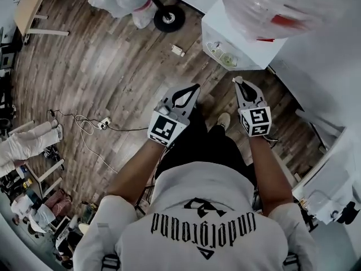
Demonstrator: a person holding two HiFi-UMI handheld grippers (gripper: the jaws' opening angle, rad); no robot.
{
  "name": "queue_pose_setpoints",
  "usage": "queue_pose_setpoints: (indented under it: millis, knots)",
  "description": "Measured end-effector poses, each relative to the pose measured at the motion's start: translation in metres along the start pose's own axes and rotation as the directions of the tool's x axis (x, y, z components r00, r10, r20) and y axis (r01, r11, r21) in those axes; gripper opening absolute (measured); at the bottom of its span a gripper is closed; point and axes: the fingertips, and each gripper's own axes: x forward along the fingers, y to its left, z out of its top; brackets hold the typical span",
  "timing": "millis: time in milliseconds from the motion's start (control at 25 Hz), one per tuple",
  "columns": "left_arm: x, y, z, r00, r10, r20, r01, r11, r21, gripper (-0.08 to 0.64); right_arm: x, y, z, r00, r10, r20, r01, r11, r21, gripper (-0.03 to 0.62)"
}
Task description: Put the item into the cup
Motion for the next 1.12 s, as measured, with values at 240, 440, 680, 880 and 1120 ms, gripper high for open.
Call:
queue_pose_setpoints:
  millis: [240,440,680,880,1120]
  knots:
    - [0.035,0.029,-0.052,0.999,0.009,-0.048,-0.013,0.997,-0.081,0.002,0.068,-0.027,-0.074,0.990,-0.048,-0.132,0.060,0.994,0.093,0.051]
    - [0.063,0.046,-0.106,0.993,-0.016,-0.120,0.005,0.996,-0.094,0.003,0.117,-0.043,-0.128,0.974,-0.053,-0.221,0.087,0.985,0.146,0.051]
    - [0.083,0.062,-0.153,0.983,-0.040,-0.178,0.019,0.993,-0.115,0.003,0.163,-0.067,-0.171,0.954,-0.067,-0.291,0.130,0.970,0.206,0.052]
    - [0.091,0.068,-0.170,0.979,-0.064,-0.191,0.041,0.992,-0.119,0.003,0.186,-0.077,-0.189,0.944,-0.077,-0.319,0.161,0.956,0.246,0.054]
    - [0.092,0.075,-0.177,0.984,-0.036,-0.174,0.002,0.982,-0.191,0.003,0.200,-0.090,-0.206,0.938,-0.105,-0.330,0.218,0.919,0.329,0.058]
